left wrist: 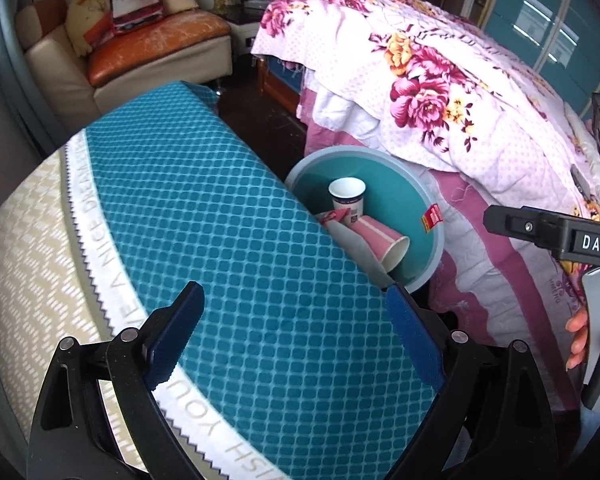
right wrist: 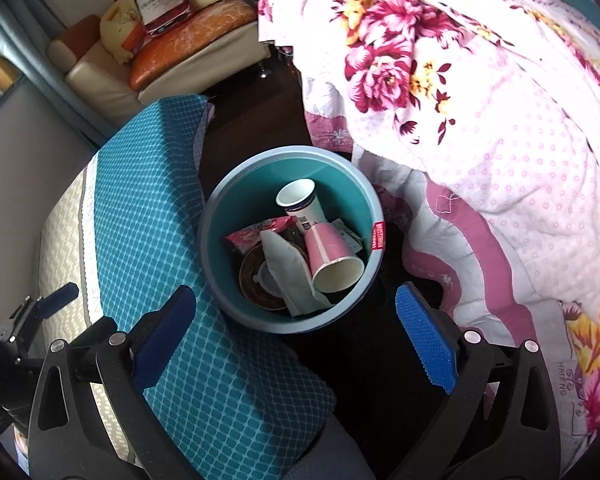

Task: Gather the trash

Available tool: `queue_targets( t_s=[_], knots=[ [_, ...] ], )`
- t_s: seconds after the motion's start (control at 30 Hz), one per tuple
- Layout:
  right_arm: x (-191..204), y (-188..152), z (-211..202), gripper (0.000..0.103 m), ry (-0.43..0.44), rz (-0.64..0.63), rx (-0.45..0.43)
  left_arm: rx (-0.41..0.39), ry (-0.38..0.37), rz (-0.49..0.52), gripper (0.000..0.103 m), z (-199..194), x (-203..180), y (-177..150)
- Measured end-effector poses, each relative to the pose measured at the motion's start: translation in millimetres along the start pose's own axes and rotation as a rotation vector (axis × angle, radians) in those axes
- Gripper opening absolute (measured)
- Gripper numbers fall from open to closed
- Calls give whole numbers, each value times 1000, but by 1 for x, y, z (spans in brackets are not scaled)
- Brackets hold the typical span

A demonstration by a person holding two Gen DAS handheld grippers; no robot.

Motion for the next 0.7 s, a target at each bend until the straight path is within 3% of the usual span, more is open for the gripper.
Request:
queue_targets(
  t_s=[0.3,0.7],
  knots=[
    [27,-15,-19,96,-14,-80,-37,-30,45,-48,99,-29,18,-18],
    [56,-34,-44,96,-69,-176,-91,-29,50,-150,99,-44,48,-45]
  ],
)
Point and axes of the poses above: each gripper's, at about its wrist camera, not at the fingertips, and z roughly the way its jaws point, x to its left, y to its top, the point moved 2 cm from there along z, roughly the way its jaws point, and after that the axes turned 2 degrees about z, right-handed, at the moved point
